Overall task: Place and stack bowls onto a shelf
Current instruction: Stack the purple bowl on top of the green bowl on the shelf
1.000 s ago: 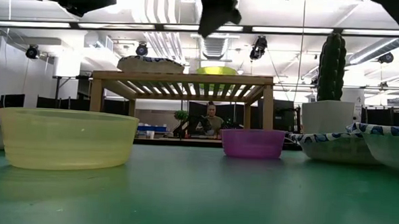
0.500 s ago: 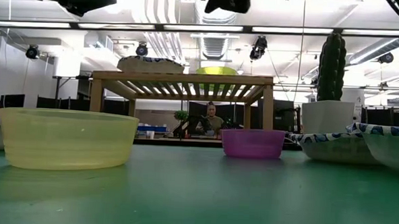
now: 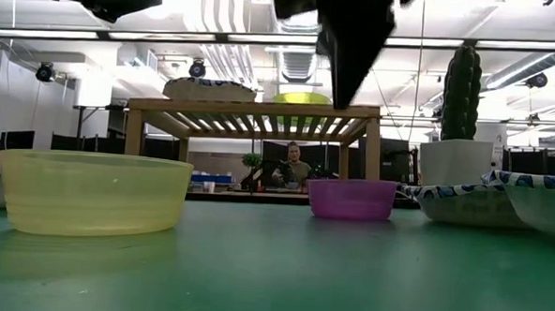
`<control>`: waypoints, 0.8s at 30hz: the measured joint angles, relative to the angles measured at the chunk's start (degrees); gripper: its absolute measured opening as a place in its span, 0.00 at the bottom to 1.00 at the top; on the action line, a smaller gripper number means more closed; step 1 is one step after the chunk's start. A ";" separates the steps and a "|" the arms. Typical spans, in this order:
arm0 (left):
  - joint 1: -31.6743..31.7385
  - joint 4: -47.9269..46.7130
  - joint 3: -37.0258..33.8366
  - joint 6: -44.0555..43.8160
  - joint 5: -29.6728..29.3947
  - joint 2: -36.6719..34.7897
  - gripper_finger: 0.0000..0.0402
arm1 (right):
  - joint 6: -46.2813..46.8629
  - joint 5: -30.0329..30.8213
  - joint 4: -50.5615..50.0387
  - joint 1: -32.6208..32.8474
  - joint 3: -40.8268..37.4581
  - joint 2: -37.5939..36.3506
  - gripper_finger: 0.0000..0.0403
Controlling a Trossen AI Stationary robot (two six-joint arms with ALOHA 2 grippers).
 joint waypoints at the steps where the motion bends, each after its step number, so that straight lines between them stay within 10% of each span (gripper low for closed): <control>1: 0.00 -0.01 0.00 -0.01 0.00 0.00 0.40 | -0.13 -0.02 1.32 0.00 -1.72 -0.18 0.27; 24: 0.00 -0.25 0.00 -0.01 -0.02 0.02 0.40 | -2.41 7.24 27.78 -3.61 -29.99 -8.82 0.27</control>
